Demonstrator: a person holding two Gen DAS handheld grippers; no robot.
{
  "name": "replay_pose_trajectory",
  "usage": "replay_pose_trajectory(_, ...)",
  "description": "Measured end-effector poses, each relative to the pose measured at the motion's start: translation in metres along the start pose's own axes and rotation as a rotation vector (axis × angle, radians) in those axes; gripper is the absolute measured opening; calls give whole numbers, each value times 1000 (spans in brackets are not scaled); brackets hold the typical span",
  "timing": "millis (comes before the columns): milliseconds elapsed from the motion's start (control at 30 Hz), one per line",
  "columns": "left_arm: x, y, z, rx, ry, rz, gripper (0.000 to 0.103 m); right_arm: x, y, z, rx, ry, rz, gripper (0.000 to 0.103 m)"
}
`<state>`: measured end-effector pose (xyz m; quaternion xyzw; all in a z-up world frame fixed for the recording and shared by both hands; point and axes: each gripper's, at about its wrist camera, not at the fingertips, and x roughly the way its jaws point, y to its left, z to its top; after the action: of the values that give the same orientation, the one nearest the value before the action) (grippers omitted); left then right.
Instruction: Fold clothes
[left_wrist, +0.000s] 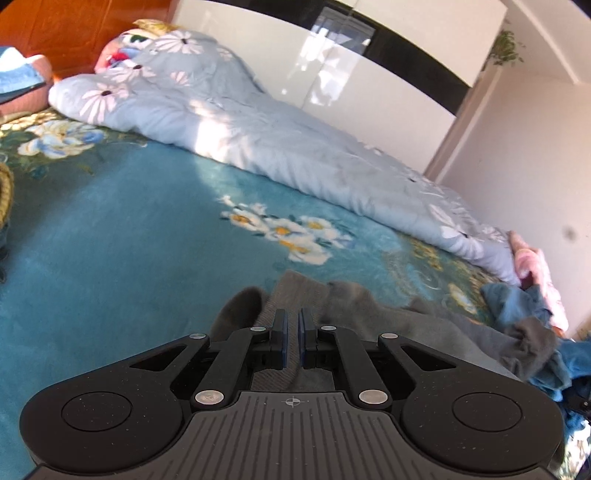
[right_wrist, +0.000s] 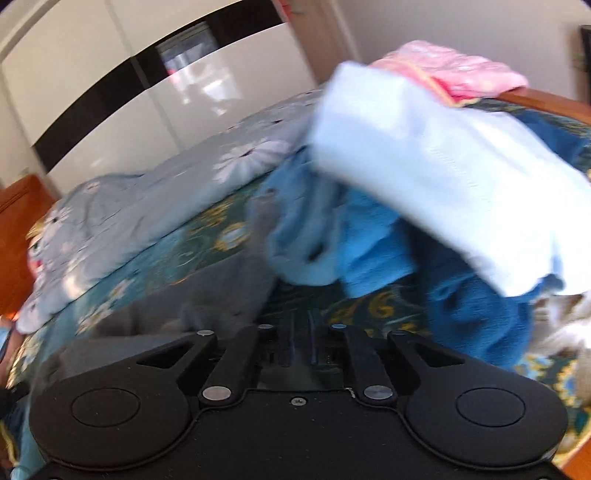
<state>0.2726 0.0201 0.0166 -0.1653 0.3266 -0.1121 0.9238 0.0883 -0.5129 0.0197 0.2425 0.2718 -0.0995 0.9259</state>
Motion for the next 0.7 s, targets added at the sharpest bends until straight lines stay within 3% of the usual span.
replay_pose_trajectory(133, 16, -2, 8, 22, 0, 14, 44, 21, 29, -8, -99, 65, 126, 42)
replay_pose_trajectory(267, 37, -12, 16, 80, 42, -21, 73, 46, 56, -15, -189, 118, 144, 46)
replay_pose_trajectory(300, 43, -15, 16, 99, 63, -26, 74, 52, 59, -16, -192, 132, 149, 47)
replay_pose_trajectory(433, 53, -26, 7, 147, 85, -24, 74, 72, 67, -20, -184, 157, 155, 50)
replay_pose_trajectory(500, 51, -29, 3, 154, 71, -9, 66, 80, 65, -20, -156, 167, 161, 50)
replay_pose_trajectory(633, 39, -29, 3, 147, 60, 53, 19, 90, 66, -22, -117, 183, 167, 50)
replay_pose_trajectory(667, 35, -27, 3, 135, 50, 54, 14, 90, 67, -23, -117, 189, 170, 46)
replay_pose_trajectory(700, 30, -26, 4, 122, 43, 47, 13, 89, 68, -23, -119, 191, 172, 30)
